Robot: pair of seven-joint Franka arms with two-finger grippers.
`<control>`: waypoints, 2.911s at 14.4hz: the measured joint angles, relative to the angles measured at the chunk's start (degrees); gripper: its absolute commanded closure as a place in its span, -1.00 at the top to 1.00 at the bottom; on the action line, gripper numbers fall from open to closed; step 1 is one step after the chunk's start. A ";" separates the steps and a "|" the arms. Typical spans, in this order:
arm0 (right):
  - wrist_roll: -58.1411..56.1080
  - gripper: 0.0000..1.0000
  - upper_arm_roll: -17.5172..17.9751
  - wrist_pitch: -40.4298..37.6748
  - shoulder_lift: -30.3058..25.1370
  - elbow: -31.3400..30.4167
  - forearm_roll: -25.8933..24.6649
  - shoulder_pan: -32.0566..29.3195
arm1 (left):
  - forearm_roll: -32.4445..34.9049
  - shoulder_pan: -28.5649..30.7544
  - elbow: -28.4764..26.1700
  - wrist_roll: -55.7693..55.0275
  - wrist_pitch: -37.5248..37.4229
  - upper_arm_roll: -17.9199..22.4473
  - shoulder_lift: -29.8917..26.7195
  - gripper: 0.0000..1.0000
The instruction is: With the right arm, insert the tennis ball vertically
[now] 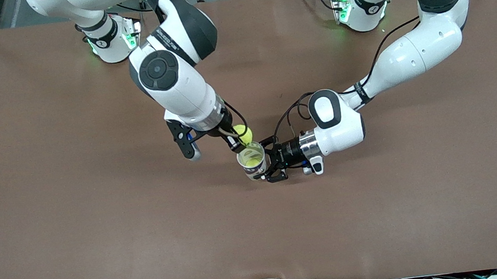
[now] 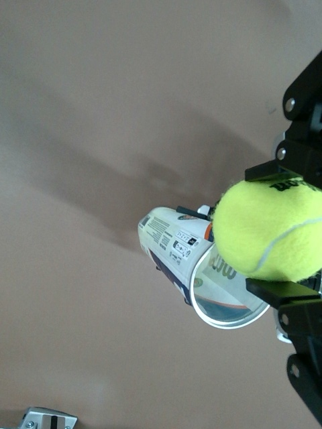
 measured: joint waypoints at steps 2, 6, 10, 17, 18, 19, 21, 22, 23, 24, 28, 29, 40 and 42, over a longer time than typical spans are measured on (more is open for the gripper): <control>0.52 -0.99 -0.16 -0.14 1.80 2.73 0.00 0.00 | 0.00 0.01 0.00 0.00 0.00 -0.05 0.04 0.51; 0.88 -0.99 -0.34 -0.15 3.10 4.40 0.00 0.00 | 0.00 -0.01 -0.01 0.48 -0.01 -0.05 0.08 0.51; 1.17 -0.99 -0.34 -0.13 3.78 5.21 0.00 0.05 | 0.00 -0.07 -0.05 1.86 -0.05 -0.03 0.99 0.51; 1.29 -0.97 -0.49 0.10 4.73 5.55 0.00 0.06 | 0.00 -0.23 -0.05 2.10 -0.06 -0.04 1.30 0.51; 1.29 -0.96 -0.50 0.37 4.97 5.57 0.00 0.06 | 0.00 -0.23 -0.05 2.10 -0.06 -0.04 1.30 0.51; 1.30 -0.88 -0.50 0.72 5.23 5.60 0.00 0.06 | 0.00 -0.23 -0.05 2.10 -0.06 -0.04 1.30 0.51; 1.30 -0.38 -0.50 1.15 5.69 5.74 0.00 0.07 | 0.00 -0.23 -0.05 2.10 -0.06 -0.04 1.30 0.51; 1.30 0.49 -0.50 1.17 5.82 5.78 0.00 0.07 | 0.00 -0.23 -0.05 2.10 -0.06 -0.04 1.30 0.51; 1.33 0.99 -0.50 1.24 5.88 5.79 0.00 0.07 | 0.00 -0.23 -0.05 2.10 -0.06 -0.04 1.30 0.51; 1.48 1.00 -0.51 1.45 5.89 5.80 0.00 0.07 | 0.00 -0.23 -0.05 2.10 -0.06 -0.04 1.30 0.51; 2.86 1.00 -0.53 1.92 5.89 6.40 0.00 0.07 | 0.00 -0.17 -0.04 2.10 -0.05 0.00 1.33 0.51; 3.12 1.00 -0.54 1.92 5.89 6.70 0.00 0.07 | 0.00 -0.13 -0.04 2.11 -0.06 0.01 1.34 0.51; -30.28 1.00 -2.84 -15.61 4.12 7.55 -0.70 -13.66 | 0.00 0.34 0.50 5.85 -0.91 0.89 3.84 0.54; -39.97 1.00 -3.10 -16.92 1.86 3.67 -2.08 -17.86 | 0.00 0.50 0.95 6.32 -1.38 1.14 4.47 0.54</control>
